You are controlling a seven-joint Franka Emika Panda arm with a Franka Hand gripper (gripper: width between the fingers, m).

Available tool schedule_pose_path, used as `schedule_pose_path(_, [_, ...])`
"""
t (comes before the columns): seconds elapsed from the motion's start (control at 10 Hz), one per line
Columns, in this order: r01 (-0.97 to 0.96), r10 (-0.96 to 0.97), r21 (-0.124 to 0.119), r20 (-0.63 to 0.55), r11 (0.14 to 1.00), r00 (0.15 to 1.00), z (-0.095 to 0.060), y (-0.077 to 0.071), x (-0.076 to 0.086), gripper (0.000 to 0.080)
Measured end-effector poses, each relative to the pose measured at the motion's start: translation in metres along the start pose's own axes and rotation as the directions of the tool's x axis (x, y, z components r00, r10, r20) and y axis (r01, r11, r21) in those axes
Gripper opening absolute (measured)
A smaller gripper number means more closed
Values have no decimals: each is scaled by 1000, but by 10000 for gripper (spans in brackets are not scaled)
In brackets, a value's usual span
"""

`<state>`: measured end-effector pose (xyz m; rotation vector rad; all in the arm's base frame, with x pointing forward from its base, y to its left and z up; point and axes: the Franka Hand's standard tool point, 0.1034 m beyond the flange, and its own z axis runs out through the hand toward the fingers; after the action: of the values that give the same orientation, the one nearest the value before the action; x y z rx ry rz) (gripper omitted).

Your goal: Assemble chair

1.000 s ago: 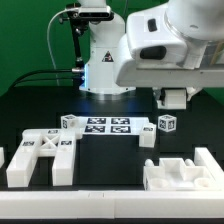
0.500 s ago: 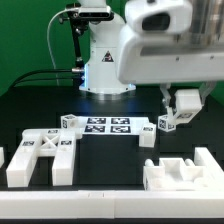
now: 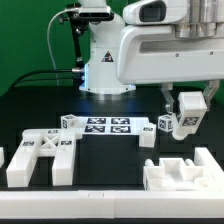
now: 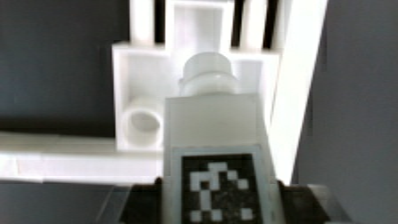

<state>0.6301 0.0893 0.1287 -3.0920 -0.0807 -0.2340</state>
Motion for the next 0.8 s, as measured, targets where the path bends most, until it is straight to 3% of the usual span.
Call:
schedule_pose_path(0.1, [8, -7, 4, -94, 1000, 996, 3, -8, 5, 284])
schedule_pose_path(0.3, [36, -36, -3, -244, 999, 969, 4, -6, 22, 284])
schedule_pose_path(0.4, [39, -39, -5, -308, 999, 951, 5, -6, 19, 284])
schedule_pose_path(0.7, [41, -42, -8, -317, 999, 948, 10, -6, 14, 284])
schedule_pose_path(0.8, [44, -45, -9, -318, 999, 947, 19, -6, 13, 284])
